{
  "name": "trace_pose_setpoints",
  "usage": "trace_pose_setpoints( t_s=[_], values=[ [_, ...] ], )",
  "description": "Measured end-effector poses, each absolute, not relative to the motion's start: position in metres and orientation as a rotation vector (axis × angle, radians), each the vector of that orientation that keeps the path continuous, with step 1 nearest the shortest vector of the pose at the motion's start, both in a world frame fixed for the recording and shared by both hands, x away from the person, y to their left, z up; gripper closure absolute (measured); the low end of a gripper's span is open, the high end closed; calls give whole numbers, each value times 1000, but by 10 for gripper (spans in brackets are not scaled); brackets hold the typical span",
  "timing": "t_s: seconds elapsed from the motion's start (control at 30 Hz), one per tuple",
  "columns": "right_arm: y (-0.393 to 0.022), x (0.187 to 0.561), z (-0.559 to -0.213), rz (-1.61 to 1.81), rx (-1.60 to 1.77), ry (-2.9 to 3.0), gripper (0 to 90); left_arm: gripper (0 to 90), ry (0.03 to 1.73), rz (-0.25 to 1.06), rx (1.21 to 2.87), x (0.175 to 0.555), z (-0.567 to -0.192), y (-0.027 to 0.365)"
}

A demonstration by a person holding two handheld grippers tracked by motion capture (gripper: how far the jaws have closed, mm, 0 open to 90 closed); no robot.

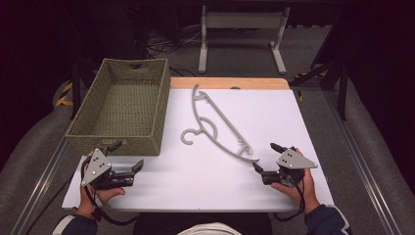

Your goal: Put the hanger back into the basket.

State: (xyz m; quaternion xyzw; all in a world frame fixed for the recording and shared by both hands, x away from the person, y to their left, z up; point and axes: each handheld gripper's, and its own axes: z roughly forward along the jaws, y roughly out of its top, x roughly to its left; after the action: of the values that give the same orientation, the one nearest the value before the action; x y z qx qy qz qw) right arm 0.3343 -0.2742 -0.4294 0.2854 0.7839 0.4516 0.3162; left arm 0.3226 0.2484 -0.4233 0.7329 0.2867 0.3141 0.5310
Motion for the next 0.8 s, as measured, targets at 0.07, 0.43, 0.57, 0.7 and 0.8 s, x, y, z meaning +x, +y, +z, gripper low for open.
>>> trace_pose_setpoints(
  t_s=[0.07,0.43,0.57,0.7,0.8],
  values=[
    [-274,335,-431,1188,755,2082,129,71,672,750,1756,322,-425,246],
    [-262,349,-429,1086,769,2295,290,80,672,702,1813,322,-433,242],
    [-256,355,-429,1028,760,2374,337,86,664,692,1827,324,-433,240],
    [-248,365,-427,958,755,2461,394,92,664,679,1848,326,-435,238],
    [-241,372,-425,886,768,2518,431,97,654,674,1852,325,-436,236]
  ],
)
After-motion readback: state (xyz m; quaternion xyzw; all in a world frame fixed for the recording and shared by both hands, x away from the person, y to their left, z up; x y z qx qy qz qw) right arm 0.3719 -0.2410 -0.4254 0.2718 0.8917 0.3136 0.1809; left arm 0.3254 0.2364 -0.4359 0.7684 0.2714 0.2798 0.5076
